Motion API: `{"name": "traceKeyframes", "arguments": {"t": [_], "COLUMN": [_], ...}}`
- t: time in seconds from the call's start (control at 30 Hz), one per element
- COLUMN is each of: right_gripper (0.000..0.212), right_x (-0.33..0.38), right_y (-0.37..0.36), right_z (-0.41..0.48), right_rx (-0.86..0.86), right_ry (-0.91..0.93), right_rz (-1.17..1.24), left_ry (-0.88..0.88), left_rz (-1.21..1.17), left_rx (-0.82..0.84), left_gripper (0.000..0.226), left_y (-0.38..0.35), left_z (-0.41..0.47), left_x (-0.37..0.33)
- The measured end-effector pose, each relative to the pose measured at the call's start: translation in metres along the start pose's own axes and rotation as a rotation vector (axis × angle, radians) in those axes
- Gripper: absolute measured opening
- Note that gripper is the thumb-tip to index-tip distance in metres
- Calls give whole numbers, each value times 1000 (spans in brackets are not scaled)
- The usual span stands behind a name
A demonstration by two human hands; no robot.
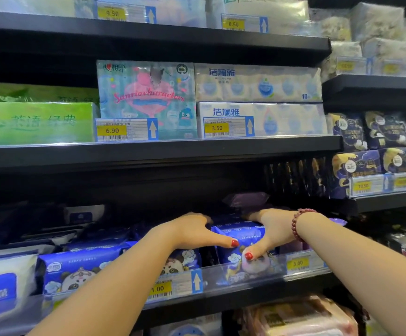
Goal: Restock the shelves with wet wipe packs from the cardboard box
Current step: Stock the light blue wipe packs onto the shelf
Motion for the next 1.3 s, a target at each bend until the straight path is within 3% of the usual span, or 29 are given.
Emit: {"name": "traceKeyframes", "arguments": {"t": [0.13, 0.23, 0.5, 0.63, 0.8, 1.0, 1.13, 1.3], "right_gripper": [101, 77, 36, 39, 50, 49, 46, 46], "right_x": [23, 26, 38, 35, 52, 85, 126, 174], "right_y": [25, 26, 15, 14, 27, 18, 2, -31], "right_z": [-24, -42, -65, -67, -84, -123, -143, -150], "right_rx": [-289, -408, -522, -488, -614, -728, -764, -702], "right_ry": [96, 125, 189, 123, 37, 95, 166, 209], "right_rz": [-277, -173, 47, 29, -320, 27, 29, 37], "left_ry": [-250, -350, -431, -421, -426, -421, -404, -293], "left_rz": [68, 165, 260, 311, 402, 405, 405, 439], "left_rx": [-72, -87, -142, -181, -296, -446, -525, -495], "left_gripper": [75, 55, 51, 50, 53, 43, 41, 42], "left_y": [6, 1, -8, -6, 8, 25, 20, -2], "left_z": [-19, -31, -35, -40, -73, -152, -212, -264], "left_x": [-30, -39, -39, -43, -51, -28, 6, 65]}}
Point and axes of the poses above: each hand's wrist, its own z-axis towards the middle knuckle, its own y-axis out of the back of the hand, x = y × z, the point moved 10 cm from there along z, towards the middle knuckle, and after that the axes turned 11 degrees about -z, right-handed, at the moved point
